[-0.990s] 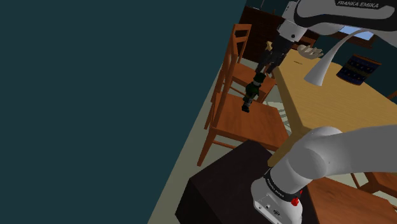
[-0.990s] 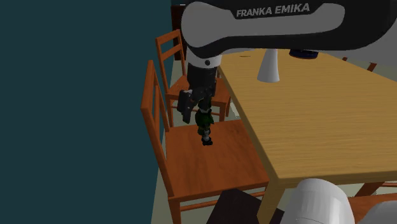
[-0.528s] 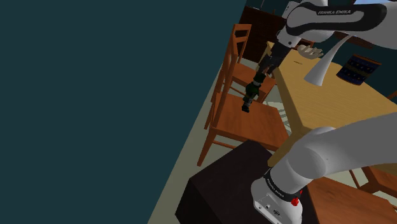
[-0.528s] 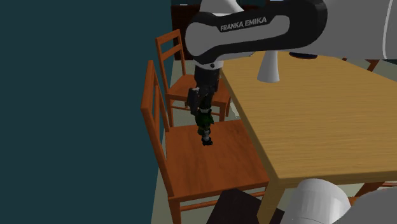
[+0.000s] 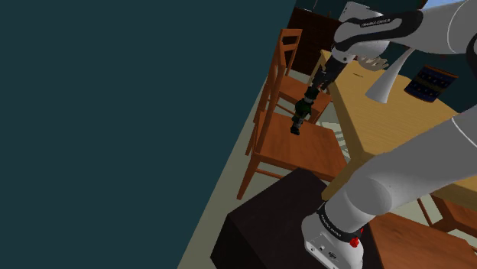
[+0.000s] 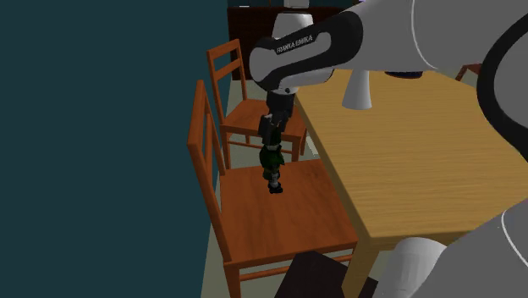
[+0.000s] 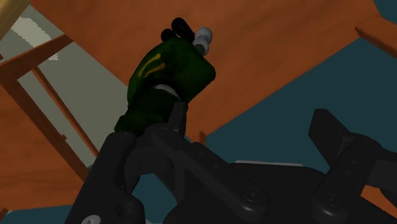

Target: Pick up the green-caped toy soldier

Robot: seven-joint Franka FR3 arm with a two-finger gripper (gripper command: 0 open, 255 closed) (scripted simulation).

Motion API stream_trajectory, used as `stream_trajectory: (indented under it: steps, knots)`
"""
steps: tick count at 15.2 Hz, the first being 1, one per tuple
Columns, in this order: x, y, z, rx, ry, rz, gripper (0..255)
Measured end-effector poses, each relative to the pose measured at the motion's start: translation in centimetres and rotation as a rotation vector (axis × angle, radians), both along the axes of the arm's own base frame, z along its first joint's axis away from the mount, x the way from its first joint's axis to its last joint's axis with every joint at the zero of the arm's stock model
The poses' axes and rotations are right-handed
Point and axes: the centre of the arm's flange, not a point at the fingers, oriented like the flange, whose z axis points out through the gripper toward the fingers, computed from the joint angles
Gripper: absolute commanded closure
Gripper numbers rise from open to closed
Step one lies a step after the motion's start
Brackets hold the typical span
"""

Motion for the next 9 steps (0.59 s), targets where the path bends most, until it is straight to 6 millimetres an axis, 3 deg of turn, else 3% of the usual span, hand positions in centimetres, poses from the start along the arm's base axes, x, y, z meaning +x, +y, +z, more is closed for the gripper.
stream_trajectory:
  steps: [6, 9]
  knots:
    - [2.4, -6.8, -2.0, -0.045, -0.017, 0.01, 0]
    - [3.1, -8.2, -3.1, -0.055, -0.021, 0.015, 0]
